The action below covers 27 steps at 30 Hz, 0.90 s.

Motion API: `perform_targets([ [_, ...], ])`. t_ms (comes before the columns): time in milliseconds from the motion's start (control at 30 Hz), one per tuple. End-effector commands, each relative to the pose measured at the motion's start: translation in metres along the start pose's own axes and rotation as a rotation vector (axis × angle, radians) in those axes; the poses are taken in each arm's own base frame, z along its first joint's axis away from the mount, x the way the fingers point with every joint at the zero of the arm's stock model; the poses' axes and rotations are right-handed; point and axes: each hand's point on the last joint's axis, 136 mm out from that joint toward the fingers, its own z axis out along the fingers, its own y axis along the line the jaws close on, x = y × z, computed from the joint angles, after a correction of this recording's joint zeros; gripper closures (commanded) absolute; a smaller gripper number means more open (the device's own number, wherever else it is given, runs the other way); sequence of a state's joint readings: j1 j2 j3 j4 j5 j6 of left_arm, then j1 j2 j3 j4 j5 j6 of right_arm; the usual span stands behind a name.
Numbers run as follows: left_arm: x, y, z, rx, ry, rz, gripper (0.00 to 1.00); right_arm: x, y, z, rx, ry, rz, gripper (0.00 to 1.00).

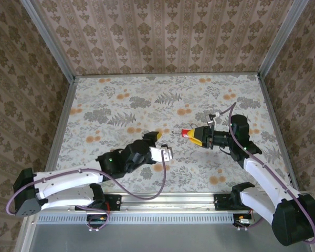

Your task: Unlock with the key

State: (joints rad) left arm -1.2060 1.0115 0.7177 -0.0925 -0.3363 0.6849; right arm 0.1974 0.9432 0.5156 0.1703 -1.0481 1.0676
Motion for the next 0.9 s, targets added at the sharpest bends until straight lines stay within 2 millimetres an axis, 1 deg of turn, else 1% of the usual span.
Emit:
perform_targets([
  [0,-0.019,0.013,-0.022,0.123,-0.066,-0.104,0.38,0.010,-0.003,0.000,0.000,0.030,-0.033,0.72],
  [67,-0.018,0.009,-0.023,0.168,-0.040,-0.092,0.39,0.011,-0.002,0.000,-0.001,0.031,-0.041,0.72],
  [167,-0.020,0.002,-0.022,0.246,-0.011,-0.090,0.44,0.012,-0.003,0.001,0.007,0.035,-0.051,0.72],
  [267,-0.026,-0.003,-0.021,0.328,-0.019,-0.119,0.52,0.013,-0.003,0.001,0.009,0.039,-0.059,0.72],
  [367,-0.032,-0.004,-0.021,0.382,-0.049,-0.143,0.58,0.015,-0.004,0.002,0.012,0.043,-0.064,0.72],
  [467,-0.037,0.000,-0.017,0.403,-0.064,-0.147,0.59,0.017,-0.003,0.002,0.012,0.047,-0.068,0.72],
  [700,-0.043,0.012,0.000,0.452,-0.059,-0.199,0.59,0.020,-0.005,0.004,0.018,0.059,-0.080,0.73],
  [867,-0.042,0.010,0.015,0.479,-0.036,-0.212,0.59,0.021,-0.004,0.005,0.019,0.061,-0.085,0.73],
])
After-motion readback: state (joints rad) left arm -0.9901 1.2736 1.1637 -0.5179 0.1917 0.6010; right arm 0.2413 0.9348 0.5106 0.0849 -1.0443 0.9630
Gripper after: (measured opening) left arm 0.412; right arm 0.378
